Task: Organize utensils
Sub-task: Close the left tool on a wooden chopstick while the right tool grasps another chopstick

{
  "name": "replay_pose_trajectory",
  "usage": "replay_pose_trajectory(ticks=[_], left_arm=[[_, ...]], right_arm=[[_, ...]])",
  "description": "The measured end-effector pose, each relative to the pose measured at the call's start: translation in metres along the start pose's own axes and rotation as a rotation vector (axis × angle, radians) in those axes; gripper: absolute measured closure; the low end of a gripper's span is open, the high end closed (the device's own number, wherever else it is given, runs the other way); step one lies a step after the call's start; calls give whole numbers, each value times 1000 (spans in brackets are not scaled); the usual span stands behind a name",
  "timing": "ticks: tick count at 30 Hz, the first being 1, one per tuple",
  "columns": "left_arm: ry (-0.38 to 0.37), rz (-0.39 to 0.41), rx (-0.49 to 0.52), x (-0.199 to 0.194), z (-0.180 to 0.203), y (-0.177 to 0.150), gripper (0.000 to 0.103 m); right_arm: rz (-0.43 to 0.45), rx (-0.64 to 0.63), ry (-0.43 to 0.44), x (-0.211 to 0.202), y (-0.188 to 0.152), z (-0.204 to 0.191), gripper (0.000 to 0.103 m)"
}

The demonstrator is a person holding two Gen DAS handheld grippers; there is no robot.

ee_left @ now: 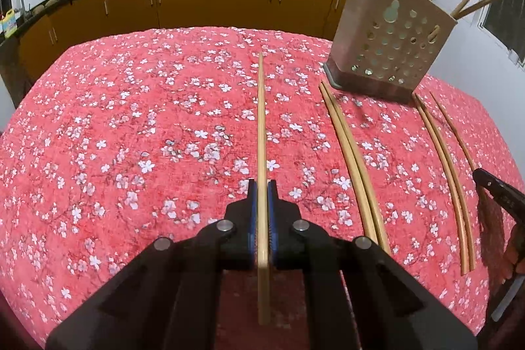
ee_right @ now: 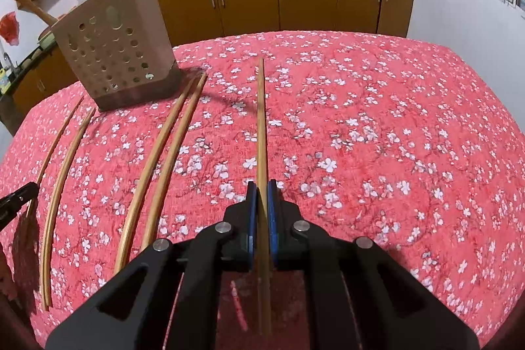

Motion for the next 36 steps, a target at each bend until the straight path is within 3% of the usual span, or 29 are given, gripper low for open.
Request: replay_pose_trajectory(ticks=[21, 36], left_arm=[[-10, 1, -17, -1, -1, -1, 94], [48, -2, 59, -11, 3, -10, 95]], right_arm=[[3, 0, 0, 0, -2, 0, 95], [2, -3, 17, -9, -9, 0, 95]])
Point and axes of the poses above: each gripper's, at about its wrist camera, not at the fingertips, and x roughly the way its jaws point, z to its right, y to its top, the point moved 9 cm from there along x, roughly the way its jaws point, and after that the axes turned 3 degrees about -x, right-handed, at the moved point
